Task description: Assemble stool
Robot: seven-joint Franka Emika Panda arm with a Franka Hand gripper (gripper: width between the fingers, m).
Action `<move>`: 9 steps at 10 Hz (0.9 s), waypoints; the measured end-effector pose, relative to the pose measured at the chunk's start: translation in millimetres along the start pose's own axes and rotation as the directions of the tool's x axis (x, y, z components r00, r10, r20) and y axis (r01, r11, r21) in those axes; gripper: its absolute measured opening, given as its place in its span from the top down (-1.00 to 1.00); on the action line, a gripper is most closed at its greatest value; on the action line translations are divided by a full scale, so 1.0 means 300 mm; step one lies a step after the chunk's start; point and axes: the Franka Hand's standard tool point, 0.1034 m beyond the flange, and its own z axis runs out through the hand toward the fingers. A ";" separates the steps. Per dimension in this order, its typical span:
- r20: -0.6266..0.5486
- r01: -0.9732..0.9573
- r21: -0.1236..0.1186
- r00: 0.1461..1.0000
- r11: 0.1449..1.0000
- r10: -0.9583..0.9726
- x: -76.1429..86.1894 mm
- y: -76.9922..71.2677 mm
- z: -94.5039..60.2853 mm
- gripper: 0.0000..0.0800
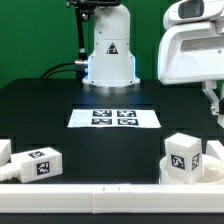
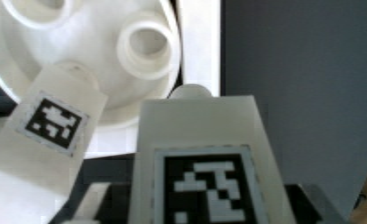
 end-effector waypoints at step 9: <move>0.087 0.116 -0.058 0.990 0.992 -0.111 0.014 0.072 0.060 0.20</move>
Offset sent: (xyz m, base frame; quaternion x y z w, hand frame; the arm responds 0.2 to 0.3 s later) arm 0.0269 -0.0484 -0.0190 -0.1474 -0.0317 -0.2179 0.9643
